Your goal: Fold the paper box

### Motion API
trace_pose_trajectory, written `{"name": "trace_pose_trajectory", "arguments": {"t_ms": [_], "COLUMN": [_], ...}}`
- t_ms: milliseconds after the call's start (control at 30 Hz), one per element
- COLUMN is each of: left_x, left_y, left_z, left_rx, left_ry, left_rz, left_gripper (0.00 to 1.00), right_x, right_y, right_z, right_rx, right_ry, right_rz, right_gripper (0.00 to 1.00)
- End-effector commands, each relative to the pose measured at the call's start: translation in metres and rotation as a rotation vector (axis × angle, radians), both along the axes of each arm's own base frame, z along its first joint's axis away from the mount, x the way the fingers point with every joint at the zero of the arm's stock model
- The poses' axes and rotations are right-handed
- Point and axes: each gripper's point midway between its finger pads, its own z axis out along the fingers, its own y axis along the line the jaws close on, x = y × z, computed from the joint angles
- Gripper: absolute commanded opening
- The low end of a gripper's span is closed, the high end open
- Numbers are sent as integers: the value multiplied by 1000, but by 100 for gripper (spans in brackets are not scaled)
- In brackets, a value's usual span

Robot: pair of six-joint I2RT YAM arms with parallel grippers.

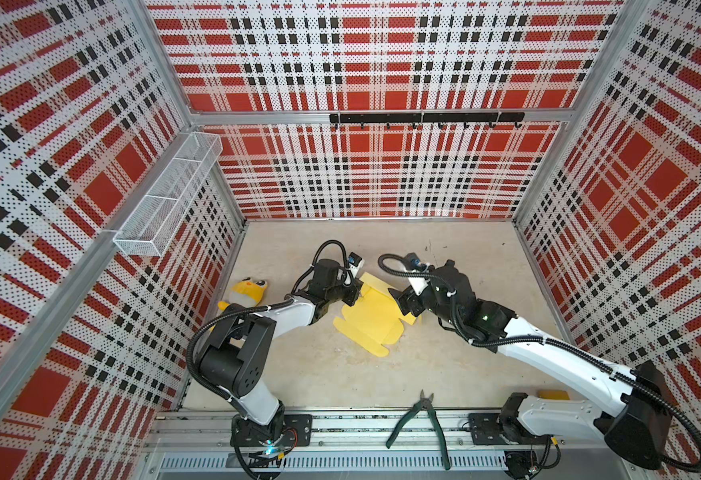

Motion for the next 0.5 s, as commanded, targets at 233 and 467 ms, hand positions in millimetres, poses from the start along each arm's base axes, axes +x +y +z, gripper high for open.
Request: {"name": "trace_pose_trajectory", "arguments": {"t_ms": [233, 467], "left_x": [-2, -10], "left_y": [-17, -33], "left_z": [5, -9], "left_rx": [-12, 29], "left_ry": [-64, -74], "left_rz": [-49, -104], "left_gripper": [0, 0], "right_x": [45, 75], "right_y": [27, 49], "right_z": [-38, -73], "right_rx": [399, 438], "right_ry": [450, 592], "right_rz": [29, 25], "right_gripper": [80, 80]}}
